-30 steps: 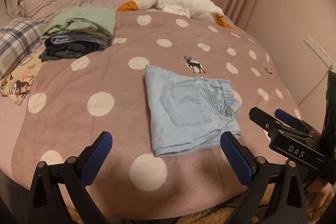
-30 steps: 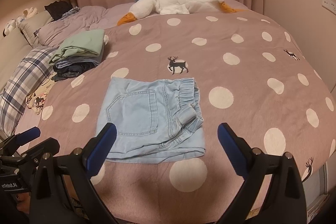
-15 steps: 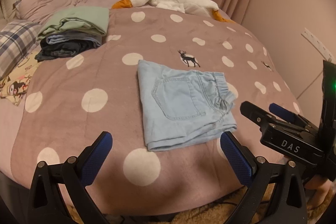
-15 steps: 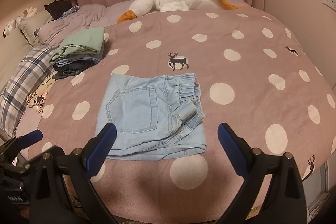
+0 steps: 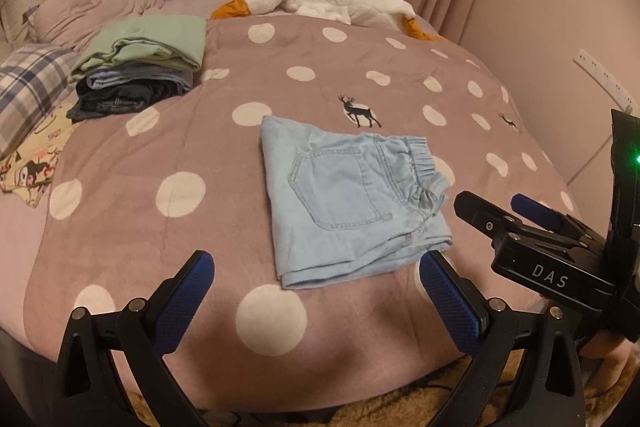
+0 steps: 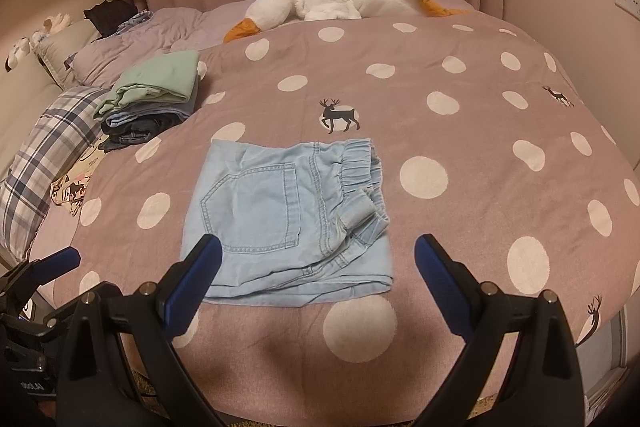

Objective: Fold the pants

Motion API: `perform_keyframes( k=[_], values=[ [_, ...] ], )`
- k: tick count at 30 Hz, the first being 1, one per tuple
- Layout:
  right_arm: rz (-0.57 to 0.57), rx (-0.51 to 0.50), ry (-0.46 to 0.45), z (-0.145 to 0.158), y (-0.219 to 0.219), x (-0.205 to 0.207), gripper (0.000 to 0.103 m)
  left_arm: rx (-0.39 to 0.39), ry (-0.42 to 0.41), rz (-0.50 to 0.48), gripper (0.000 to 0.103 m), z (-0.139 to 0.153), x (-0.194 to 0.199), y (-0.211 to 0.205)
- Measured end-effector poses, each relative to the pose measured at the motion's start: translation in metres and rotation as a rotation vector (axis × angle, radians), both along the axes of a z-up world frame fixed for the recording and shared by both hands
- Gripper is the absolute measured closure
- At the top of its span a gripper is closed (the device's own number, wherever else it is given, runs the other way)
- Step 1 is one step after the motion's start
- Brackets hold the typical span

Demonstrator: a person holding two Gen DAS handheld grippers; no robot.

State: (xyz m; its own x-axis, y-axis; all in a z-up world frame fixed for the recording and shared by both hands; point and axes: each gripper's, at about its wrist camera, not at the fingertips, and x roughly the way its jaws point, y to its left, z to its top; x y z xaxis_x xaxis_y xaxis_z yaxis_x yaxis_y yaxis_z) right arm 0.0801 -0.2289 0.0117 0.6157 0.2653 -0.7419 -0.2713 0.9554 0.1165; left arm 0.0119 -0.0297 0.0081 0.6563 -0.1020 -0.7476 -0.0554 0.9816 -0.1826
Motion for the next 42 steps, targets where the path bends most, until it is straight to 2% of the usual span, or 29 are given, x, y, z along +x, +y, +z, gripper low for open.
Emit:
perform_keyframes(
  k=[42],
  values=[
    [-0.009, -0.005, 0.013, -0.006, -0.0019, 0.0016, 0.005, 0.006, -0.001, 0.011, 0.002, -0.0015, -0.0009, -0.0007]
  ],
)
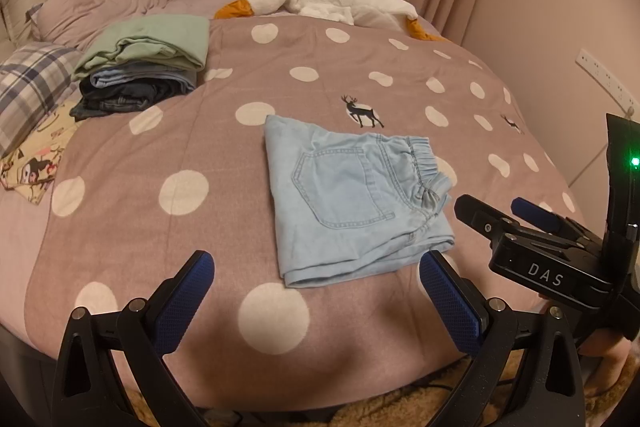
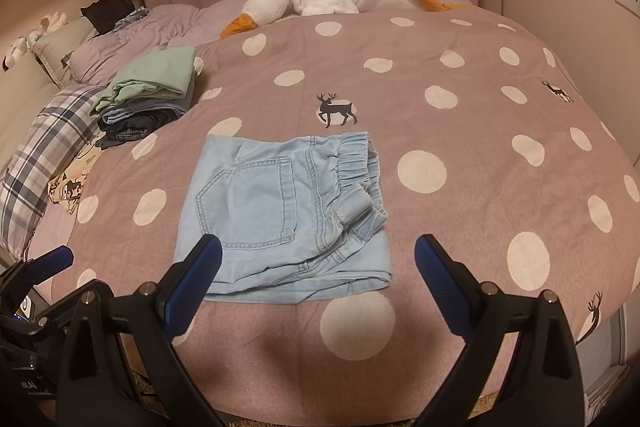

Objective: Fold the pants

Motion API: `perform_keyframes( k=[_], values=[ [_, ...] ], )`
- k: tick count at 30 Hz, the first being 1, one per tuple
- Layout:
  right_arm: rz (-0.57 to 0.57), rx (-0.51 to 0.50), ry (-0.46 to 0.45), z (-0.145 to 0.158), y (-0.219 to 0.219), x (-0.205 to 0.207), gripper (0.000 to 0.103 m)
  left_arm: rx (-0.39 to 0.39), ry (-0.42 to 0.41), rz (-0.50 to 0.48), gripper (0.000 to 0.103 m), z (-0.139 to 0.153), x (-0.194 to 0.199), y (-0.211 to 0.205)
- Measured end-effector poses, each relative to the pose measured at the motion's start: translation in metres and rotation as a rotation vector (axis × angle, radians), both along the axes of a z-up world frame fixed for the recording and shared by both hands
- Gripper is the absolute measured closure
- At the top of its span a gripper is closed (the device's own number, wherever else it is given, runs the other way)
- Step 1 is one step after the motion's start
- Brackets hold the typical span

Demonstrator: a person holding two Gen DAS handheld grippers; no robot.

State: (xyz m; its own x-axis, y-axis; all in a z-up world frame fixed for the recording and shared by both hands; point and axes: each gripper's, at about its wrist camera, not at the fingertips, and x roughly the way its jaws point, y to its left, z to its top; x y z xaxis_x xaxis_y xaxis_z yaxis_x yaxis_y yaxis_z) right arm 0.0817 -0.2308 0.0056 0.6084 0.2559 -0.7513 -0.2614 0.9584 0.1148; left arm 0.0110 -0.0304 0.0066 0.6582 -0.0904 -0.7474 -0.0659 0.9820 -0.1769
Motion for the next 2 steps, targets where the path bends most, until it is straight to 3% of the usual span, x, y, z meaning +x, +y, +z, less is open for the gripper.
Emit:
perform_keyframes(
  k=[2],
  values=[
    [0.0, 0.0, 0.001, -0.0001, 0.0, 0.0, 0.005, 0.0, -0.002, 0.0, 0.002, 0.001, -0.0006, -0.0005]
  ],
)
